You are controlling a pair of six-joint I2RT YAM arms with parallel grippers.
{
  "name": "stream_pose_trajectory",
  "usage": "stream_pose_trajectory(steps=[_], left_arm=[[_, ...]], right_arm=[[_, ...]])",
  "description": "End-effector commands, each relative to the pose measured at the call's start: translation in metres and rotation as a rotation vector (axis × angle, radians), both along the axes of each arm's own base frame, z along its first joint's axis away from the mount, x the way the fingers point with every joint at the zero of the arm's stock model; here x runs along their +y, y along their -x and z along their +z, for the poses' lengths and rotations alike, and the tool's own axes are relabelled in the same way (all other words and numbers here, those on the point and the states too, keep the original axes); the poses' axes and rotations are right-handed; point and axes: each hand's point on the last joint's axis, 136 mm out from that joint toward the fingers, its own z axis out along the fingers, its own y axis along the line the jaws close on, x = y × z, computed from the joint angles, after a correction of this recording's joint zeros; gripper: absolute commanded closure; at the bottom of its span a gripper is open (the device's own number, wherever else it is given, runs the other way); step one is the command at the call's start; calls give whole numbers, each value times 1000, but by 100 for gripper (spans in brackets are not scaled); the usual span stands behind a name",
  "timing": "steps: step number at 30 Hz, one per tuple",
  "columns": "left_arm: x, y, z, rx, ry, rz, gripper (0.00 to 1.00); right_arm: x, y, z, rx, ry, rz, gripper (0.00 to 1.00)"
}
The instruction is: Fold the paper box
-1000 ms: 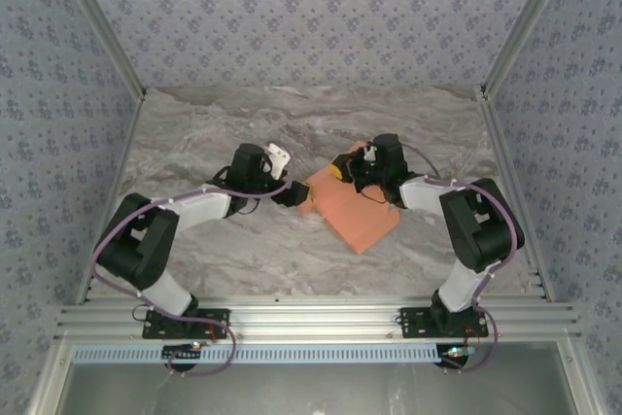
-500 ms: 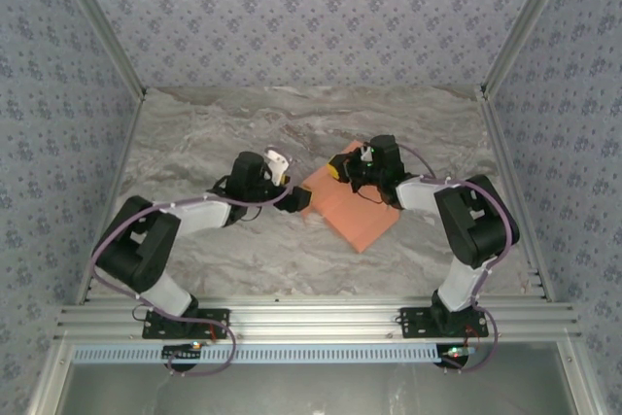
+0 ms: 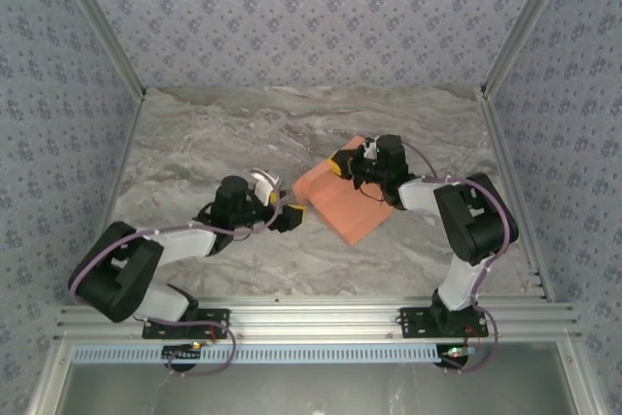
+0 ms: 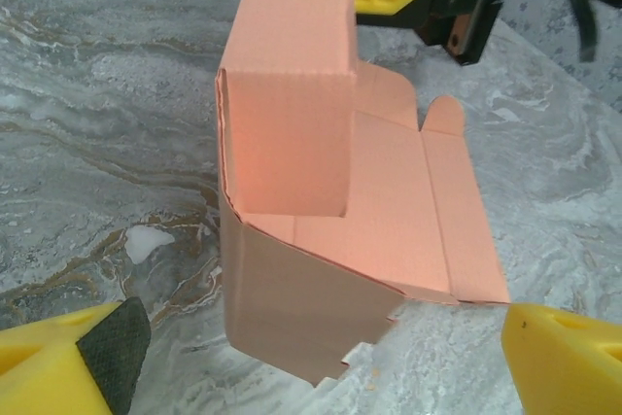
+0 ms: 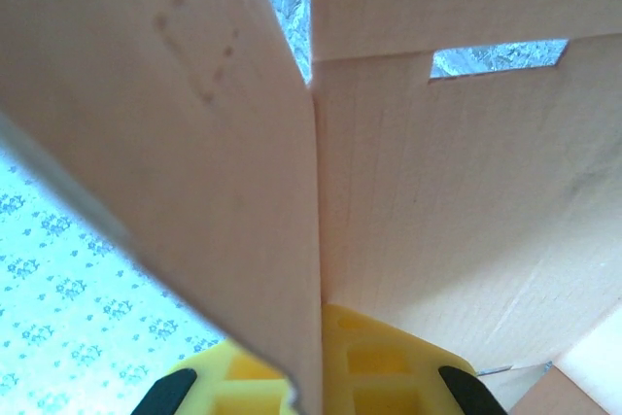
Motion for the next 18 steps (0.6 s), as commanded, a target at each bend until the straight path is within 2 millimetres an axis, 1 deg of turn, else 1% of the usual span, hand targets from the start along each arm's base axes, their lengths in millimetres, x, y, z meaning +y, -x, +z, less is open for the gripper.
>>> stream_pose_trajectory(steps=[1,4,7,9,11,12,16,18], left_arm=[[2,3,24,-91,67,7,3],[16,6,15,-125,46,65,1],[18,7,8,-134,4,56,1],[16,16,4,-161,-7,6,7],[25,13,4,-205,-2,66,7],[28,12,5,-214,-1,85,7],[28,13,7,-220,-33,80,8],[37,10,8,-233,-46,132,8]], right_arm=[[0,5,-12,-22,-2,38,100],[-1,5,-24,-14,11,44,100],[0,4,-28,-17,-11,47,100],[-2,4,-31,-12,-19,39,100],[-3,5,-33,-13,-20,38,100],[-3,5,-31,-18,-24,40,100],[-3,6,-23,-35,-54,47,100],[-3,7,-18,-44,-70,49,100]])
